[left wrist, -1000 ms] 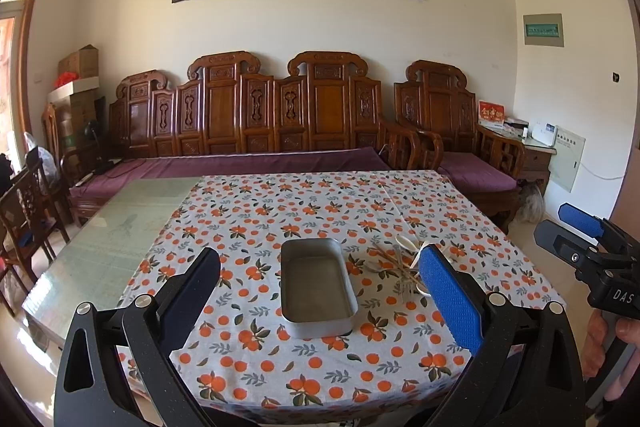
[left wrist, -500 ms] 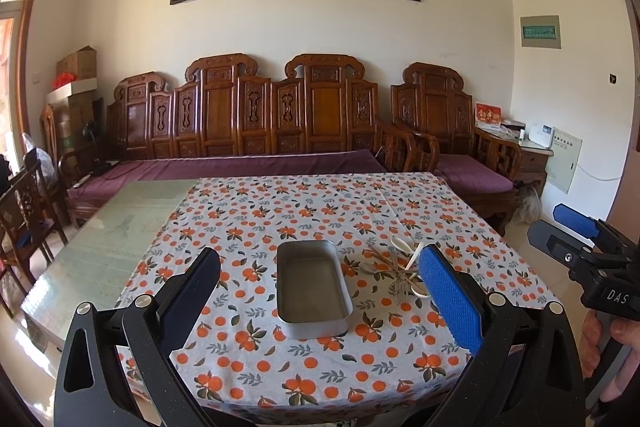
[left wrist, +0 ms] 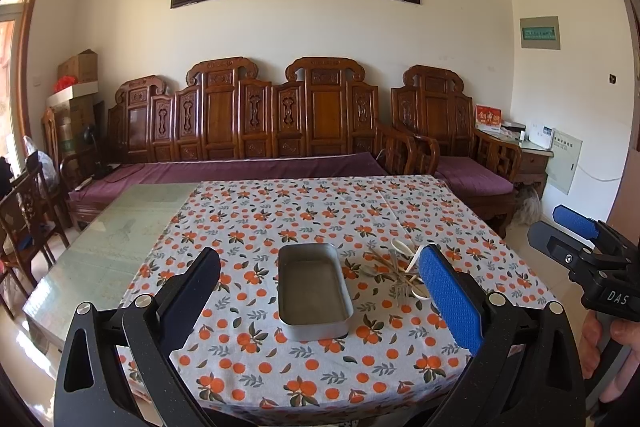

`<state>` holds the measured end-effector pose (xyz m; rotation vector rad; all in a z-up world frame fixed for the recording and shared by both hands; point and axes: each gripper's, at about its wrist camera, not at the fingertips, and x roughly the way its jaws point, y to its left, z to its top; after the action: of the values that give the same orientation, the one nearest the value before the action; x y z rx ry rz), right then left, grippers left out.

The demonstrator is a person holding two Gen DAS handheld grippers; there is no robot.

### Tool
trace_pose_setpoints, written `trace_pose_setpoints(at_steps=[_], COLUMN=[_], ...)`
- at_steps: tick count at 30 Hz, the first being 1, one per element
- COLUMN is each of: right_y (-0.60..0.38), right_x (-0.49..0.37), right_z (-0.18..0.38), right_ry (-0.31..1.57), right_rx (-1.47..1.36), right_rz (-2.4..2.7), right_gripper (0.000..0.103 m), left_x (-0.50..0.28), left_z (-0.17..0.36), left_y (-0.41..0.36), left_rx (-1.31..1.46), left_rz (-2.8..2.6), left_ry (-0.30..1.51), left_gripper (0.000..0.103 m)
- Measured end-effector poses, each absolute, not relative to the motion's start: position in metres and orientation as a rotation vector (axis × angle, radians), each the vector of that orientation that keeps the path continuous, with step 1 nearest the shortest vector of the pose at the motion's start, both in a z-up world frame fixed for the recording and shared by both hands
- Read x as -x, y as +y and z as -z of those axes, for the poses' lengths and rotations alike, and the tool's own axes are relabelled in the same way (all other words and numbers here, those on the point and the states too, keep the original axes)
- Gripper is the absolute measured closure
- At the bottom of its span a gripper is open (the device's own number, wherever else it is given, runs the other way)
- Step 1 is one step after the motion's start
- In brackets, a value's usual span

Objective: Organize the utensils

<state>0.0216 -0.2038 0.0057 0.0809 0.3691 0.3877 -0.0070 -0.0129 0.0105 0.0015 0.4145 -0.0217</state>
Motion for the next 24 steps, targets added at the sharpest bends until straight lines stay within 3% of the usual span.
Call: trace_pose_setpoints(at_steps=[24], right_y=[-0.2054], right_x=[-0.0201], right_z=[-0.0085], right_ry=[0.365], right_rx=[-0.084], right_rz=[-0.391], right_gripper=[0.003], left_x=[0.0076], left_z=[-0.0108], left_y=[-0.0143], left_rx=[-0.001], left_rz=[0.023], left_ry=[0.412], left_gripper=[0.007])
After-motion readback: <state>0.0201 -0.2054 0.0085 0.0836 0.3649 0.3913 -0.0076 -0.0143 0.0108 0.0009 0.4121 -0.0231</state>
